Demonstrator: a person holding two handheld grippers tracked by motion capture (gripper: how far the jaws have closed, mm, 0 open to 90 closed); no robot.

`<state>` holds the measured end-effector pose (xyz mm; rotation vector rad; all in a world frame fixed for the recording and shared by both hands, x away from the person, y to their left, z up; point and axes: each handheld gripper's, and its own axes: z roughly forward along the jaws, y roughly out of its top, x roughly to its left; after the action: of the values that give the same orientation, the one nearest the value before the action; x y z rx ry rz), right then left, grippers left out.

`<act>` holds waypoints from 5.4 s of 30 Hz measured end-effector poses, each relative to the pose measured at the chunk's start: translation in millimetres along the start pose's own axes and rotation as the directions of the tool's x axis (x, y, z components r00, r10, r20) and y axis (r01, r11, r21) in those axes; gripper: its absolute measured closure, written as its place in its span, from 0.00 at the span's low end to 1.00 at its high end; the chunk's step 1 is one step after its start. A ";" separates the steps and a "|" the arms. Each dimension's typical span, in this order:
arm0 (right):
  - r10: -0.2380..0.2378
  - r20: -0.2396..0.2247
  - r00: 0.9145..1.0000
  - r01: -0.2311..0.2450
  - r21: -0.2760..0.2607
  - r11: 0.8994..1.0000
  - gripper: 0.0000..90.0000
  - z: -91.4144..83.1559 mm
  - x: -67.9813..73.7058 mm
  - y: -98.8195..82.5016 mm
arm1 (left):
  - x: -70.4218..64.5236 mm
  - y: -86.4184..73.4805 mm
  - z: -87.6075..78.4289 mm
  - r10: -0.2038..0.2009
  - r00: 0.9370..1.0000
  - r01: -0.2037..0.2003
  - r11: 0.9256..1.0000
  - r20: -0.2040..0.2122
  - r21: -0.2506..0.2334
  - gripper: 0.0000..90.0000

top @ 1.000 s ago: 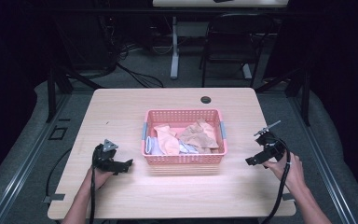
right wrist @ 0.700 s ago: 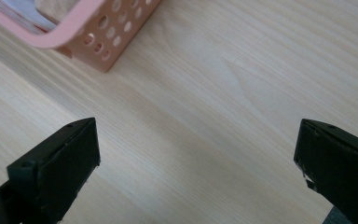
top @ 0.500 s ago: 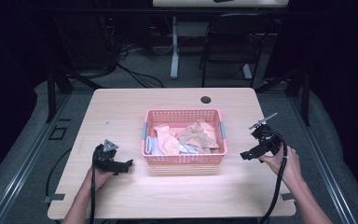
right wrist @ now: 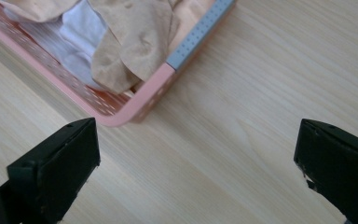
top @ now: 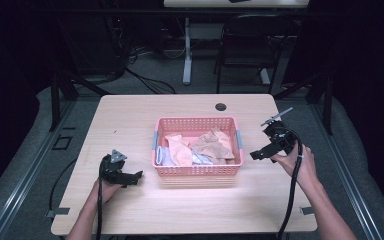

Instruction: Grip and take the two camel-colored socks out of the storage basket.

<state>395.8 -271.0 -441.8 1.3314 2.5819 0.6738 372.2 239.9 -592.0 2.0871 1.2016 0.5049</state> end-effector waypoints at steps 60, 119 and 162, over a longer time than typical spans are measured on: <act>-0.167 0.044 0.985 0.147 0.301 0.942 0.70 143.4 62.1 105.3 | -2.0 1.2 0.9 0.007 1.000 -0.007 1.000 0.001 0.000 0.00; -0.090 0.039 0.995 0.090 0.002 0.996 0.95 6.9 42.9 102.5 | -2.4 1.0 0.9 0.003 1.000 -0.003 1.000 0.000 0.000 0.00; 0.170 0.131 0.977 -0.176 0.035 0.984 0.95 -14.2 -51.5 -5.4 | -2.5 1.0 0.8 0.003 1.000 -0.003 1.000 -0.001 -0.001 0.00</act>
<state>417.5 -319.7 -435.0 1.5739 2.4156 0.5374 372.1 237.1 -591.9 2.0881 1.1988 0.5078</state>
